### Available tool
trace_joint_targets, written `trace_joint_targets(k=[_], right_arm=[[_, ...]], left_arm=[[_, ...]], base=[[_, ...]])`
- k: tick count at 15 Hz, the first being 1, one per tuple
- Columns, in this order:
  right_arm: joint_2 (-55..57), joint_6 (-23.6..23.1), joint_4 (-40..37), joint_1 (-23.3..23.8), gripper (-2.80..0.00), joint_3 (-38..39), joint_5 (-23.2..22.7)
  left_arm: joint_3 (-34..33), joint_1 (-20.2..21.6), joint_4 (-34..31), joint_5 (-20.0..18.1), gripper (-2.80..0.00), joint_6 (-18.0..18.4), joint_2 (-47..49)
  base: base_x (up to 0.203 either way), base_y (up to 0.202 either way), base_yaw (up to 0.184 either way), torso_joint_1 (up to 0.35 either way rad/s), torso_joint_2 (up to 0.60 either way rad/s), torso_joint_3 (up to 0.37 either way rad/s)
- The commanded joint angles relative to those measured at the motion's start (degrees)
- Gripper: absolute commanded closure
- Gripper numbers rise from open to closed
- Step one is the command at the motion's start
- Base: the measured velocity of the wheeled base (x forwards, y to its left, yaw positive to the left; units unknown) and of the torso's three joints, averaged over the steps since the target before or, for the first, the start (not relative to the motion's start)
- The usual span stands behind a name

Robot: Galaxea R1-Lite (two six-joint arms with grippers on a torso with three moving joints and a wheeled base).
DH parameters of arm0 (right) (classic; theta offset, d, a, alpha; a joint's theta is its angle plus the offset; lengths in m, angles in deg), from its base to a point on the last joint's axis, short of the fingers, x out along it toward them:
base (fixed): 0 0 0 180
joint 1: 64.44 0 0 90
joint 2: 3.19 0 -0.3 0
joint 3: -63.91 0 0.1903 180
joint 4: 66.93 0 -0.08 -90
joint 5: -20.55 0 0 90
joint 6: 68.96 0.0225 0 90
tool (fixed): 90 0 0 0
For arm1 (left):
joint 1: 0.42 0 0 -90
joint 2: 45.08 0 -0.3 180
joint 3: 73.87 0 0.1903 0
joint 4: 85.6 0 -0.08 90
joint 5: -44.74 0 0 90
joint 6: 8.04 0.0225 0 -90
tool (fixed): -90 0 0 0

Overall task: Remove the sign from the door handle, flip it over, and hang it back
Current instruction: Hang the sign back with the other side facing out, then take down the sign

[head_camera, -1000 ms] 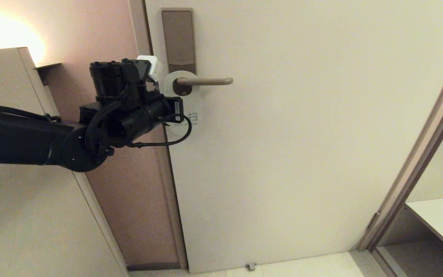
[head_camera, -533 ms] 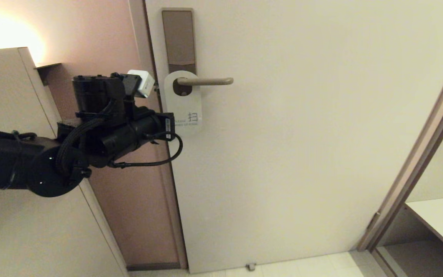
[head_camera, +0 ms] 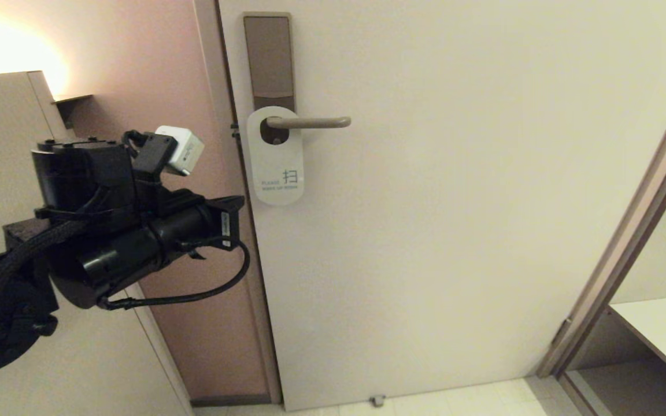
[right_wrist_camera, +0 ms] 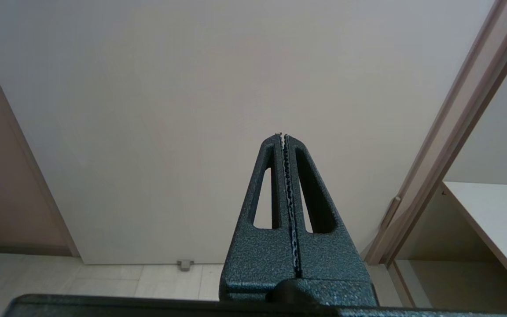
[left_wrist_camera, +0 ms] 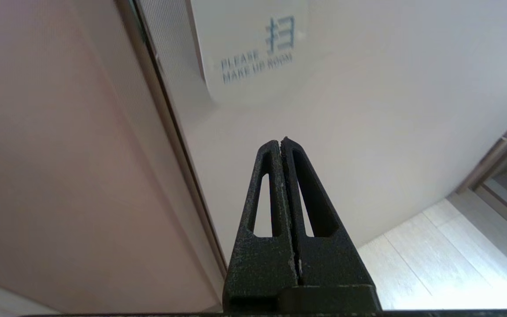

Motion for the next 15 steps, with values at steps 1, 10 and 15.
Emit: trace_joint_targets(k=[1,10,15], right_arm=[[0.0,-0.02,0.02,-0.04,0.0,0.0,-0.05],[0.0,-0.02,0.02,-0.04,0.0,0.0,-0.05],[0.0,-0.02,0.02,-0.04,0.0,0.0,-0.05]], left_arm=[[-2.87,-0.04,0.21,0.07,0.0,0.01,-4.37],[-13.84,0.71,0.21,0.14,0.0,-0.48,-17.59],[-19.15,4.52,0.21,0.09,0.0,-0.04,-24.29]], base=[[0.0,0.0,0.0,0.0,0.0,0.0],[0.0,0.0,0.0,0.0,0.0,0.0],[0.0,0.0,0.0,0.0,0.0,0.0]])
